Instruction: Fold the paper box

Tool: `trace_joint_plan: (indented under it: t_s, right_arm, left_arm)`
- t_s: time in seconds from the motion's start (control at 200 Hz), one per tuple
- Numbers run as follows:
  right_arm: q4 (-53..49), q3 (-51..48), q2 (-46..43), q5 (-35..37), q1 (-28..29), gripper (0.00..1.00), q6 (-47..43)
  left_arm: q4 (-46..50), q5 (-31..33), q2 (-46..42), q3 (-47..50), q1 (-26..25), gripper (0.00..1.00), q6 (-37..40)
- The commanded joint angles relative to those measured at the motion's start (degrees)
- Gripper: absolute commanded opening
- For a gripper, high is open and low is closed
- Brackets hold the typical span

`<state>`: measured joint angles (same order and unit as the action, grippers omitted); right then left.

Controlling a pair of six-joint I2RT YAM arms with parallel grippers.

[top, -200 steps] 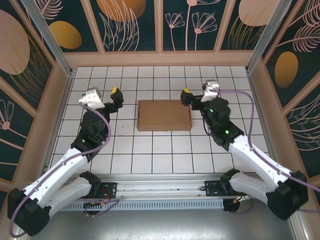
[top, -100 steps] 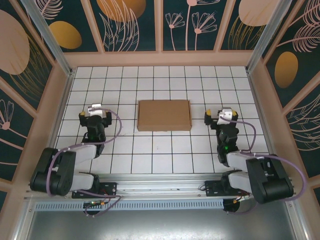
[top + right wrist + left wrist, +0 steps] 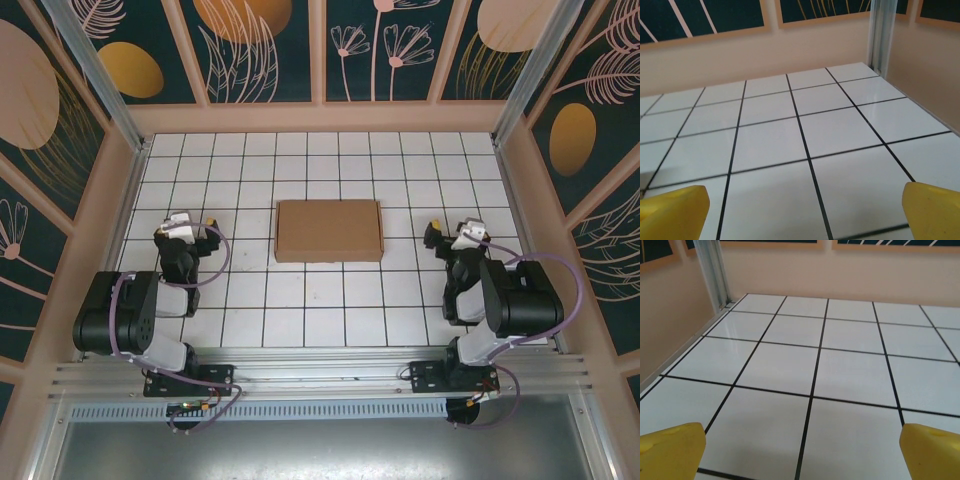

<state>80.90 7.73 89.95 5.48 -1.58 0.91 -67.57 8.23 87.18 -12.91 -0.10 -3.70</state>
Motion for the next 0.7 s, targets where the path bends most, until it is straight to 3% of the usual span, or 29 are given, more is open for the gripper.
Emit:
trace_joint_plan:
  t_s: [0.0, 0.696]
  right_arm:
    - [-2.65, 3.44, -0.45, -0.64, -0.27, 0.99, 2.08]
    - [-3.85, 4.14, -0.31, -2.93, 0.88, 0.99, -0.47]
  left_arm:
    - [-4.37, -2.26, 0.27, -1.34, 0.08, 0.99, -0.83]
    - [-4.96, -2.18, -0.16, -0.79, 0.05, 0.99, -0.61]
